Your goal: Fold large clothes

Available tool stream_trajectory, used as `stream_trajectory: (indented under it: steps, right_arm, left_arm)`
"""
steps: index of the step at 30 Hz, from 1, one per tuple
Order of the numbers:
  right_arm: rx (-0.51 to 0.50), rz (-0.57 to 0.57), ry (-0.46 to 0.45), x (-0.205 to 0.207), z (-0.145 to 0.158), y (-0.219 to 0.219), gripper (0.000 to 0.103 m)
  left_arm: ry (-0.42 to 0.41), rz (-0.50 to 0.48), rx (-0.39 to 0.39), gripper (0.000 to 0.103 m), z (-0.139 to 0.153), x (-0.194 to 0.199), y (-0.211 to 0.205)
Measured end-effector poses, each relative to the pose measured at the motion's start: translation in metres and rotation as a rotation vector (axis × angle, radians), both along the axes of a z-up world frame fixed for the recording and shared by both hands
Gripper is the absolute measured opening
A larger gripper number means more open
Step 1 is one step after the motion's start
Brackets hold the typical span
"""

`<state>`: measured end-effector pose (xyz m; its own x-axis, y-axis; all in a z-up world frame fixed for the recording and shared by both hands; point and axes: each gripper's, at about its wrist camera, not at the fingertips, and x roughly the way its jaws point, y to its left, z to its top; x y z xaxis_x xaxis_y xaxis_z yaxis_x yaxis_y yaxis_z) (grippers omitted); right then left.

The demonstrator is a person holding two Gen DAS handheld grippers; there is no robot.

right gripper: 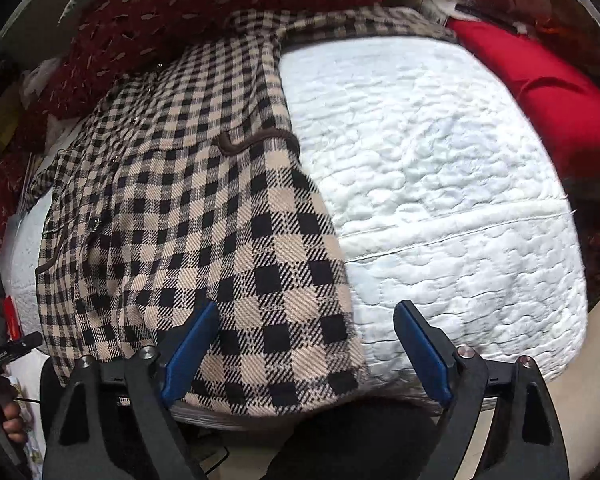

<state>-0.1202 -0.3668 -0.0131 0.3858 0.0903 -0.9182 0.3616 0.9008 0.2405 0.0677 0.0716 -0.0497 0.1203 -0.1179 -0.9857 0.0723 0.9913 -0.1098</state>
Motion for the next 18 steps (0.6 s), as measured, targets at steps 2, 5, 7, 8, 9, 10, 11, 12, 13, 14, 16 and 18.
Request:
stream_trajectory:
  steps: [2, 5, 7, 8, 9, 10, 11, 12, 13, 14, 16, 18]
  right_arm:
    - [0.020, 0.011, 0.009, 0.002, -0.005, 0.003, 0.046]
    - [0.100, 0.063, -0.092, -0.007, 0.019, 0.004, 0.005]
    - [0.143, 0.080, -0.201, -0.025, 0.055, 0.002, 0.005]
    - [0.142, 0.075, -0.247, -0.034, 0.072, -0.001, 0.005]
    - [0.127, 0.066, -0.274, -0.041, 0.086, -0.005, 0.005]
    - [0.106, 0.053, -0.282, -0.047, 0.093, -0.010, 0.005]
    - [0.098, 0.039, -0.262, -0.049, 0.091, -0.014, 0.005]
    - [0.093, 0.026, -0.229, -0.048, 0.083, -0.018, 0.005]
    - [0.089, 0.009, -0.184, -0.047, 0.069, -0.021, 0.005]
    - [0.096, -0.006, -0.129, -0.044, 0.051, -0.022, 0.005]
    - [0.114, -0.014, -0.009, -0.034, 0.012, -0.026, 0.006]
    - [0.114, -0.035, 0.057, -0.030, -0.002, -0.025, 0.011]
  left_arm:
    - [0.040, -0.040, -0.045, 0.044, -0.011, -0.001, -0.011]
    - [0.068, -0.042, -0.101, 0.003, -0.001, -0.005, -0.015]
    - [0.015, -0.046, -0.154, 0.003, 0.027, -0.011, -0.010]
    - [-0.031, -0.046, -0.158, 0.003, 0.044, -0.013, -0.005]
    - [-0.076, -0.043, -0.145, 0.003, 0.059, -0.015, 0.000]
    - [-0.097, -0.039, -0.136, 0.003, 0.065, -0.016, 0.005]
    - [-0.090, -0.033, -0.135, 0.003, 0.065, -0.015, 0.008]
    - [-0.071, -0.022, -0.134, 0.003, 0.060, -0.015, 0.010]
    - [-0.035, -0.007, -0.117, 0.003, 0.045, -0.011, 0.012]
    - [0.003, 0.001, -0.103, 0.003, 0.033, -0.009, 0.015]
    - [0.081, 0.012, -0.113, 0.004, 0.013, -0.012, 0.016]
    - [0.064, -0.002, -0.155, 0.004, 0.022, -0.020, 0.018]
